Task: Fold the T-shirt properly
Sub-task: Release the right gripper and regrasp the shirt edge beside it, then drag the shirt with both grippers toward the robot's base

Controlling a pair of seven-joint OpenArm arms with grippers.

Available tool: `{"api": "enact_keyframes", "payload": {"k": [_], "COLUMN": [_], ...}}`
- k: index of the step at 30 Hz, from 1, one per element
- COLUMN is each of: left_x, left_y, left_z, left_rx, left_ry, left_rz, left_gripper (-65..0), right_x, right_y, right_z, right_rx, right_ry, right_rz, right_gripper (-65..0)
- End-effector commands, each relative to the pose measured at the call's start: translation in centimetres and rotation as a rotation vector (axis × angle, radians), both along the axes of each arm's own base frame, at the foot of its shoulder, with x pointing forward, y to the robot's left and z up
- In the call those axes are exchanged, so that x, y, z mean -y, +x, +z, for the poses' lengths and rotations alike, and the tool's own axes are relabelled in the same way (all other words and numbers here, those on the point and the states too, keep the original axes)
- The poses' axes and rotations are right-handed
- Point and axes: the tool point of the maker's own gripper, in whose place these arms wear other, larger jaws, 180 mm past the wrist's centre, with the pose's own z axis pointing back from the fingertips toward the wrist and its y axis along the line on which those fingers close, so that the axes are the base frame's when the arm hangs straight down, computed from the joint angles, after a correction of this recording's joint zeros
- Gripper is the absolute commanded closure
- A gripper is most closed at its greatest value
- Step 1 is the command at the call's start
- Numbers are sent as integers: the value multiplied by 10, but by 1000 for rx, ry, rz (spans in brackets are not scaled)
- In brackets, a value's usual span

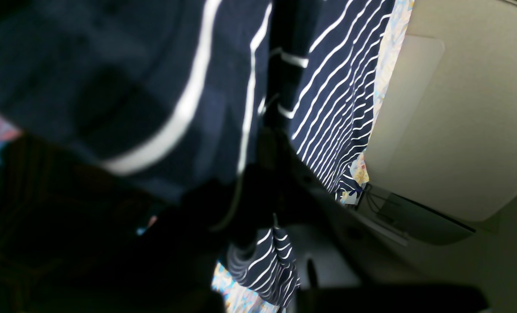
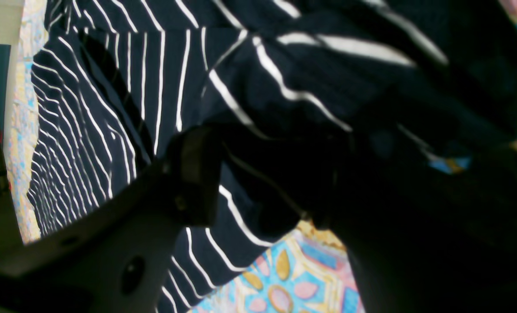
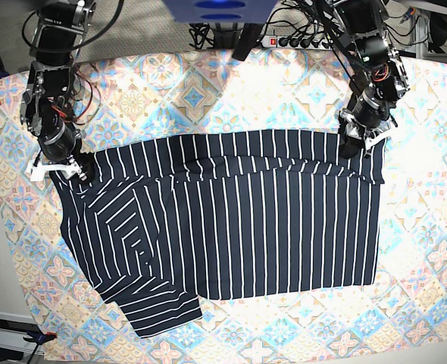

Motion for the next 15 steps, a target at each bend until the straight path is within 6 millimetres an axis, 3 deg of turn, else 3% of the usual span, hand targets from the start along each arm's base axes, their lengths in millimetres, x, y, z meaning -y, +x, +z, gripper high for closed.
{"api": "enact_keyframes", "payload": {"k": [1,4,9,15], "left_x": [-1,-1,-2,-2], "left_y": [-1,-1,2,3], "left_z": [0,0,2,2], "left_rx": [-2,-2,2,5], "left_ry": [5,5,5,7], "left_rz": [-2,-2,-1,-2], "left_gripper": [0,0,0,0], "right_x": [7,10,35,40], "right_y": [-4,-19,-48,-56], "right_z": [4,10,17,-3], "right_rx": [-2,5,3,-48], "right_ry": [-25,-58,-94,-58], "right_rz": [8,21,-40,-81], "right_gripper": [-303,-303,-304,-307]}}
